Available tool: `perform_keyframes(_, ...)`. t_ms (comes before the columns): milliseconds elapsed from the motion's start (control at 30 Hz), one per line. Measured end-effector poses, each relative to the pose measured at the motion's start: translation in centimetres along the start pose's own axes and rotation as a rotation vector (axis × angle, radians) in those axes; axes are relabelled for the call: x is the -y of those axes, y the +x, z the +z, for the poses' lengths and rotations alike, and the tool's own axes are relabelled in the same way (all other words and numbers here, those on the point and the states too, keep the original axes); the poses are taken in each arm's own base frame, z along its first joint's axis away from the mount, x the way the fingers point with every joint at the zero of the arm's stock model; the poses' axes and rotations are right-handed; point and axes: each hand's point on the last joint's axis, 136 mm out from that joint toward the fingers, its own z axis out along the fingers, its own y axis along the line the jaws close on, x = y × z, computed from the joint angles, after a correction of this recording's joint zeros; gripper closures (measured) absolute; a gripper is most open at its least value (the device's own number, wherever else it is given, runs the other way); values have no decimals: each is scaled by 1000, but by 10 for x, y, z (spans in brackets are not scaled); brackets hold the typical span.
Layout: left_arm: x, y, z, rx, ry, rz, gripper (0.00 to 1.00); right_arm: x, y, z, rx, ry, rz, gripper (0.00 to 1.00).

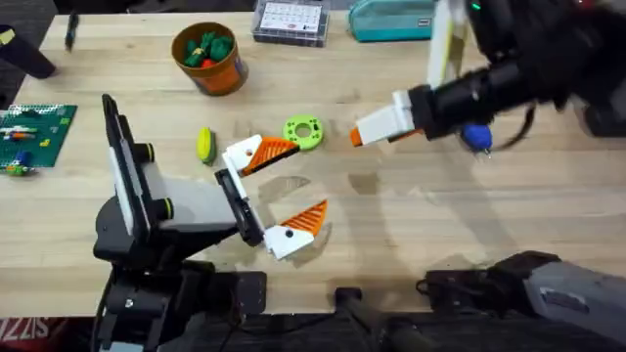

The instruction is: Pick up the gripper from the table and insert it into the empty holder that is missing its gripper. Then pick up a screw, insert it into the mounting hole, and use the screwdriver to tighten it. Finally, clean up the table by picking up the vegetable and placing it into the bucket.

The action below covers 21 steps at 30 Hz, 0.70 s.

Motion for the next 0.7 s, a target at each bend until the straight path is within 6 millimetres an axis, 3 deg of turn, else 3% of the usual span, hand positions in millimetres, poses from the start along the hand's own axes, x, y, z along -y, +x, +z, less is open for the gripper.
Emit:
perform_keyframes(133, 0, 0, 0, 0, 0, 0, 6, -3, 4, 0, 142, -38, -5, 8)
perform_keyframes(300, 0, 0, 0, 0, 0, 0, 6, -13, -2, 17, 254, -214, -15, 10)
perform_keyframes(700, 0, 0, 0, 0, 0, 0, 6, -37, -13, 52, 171, -653, -32, 37)
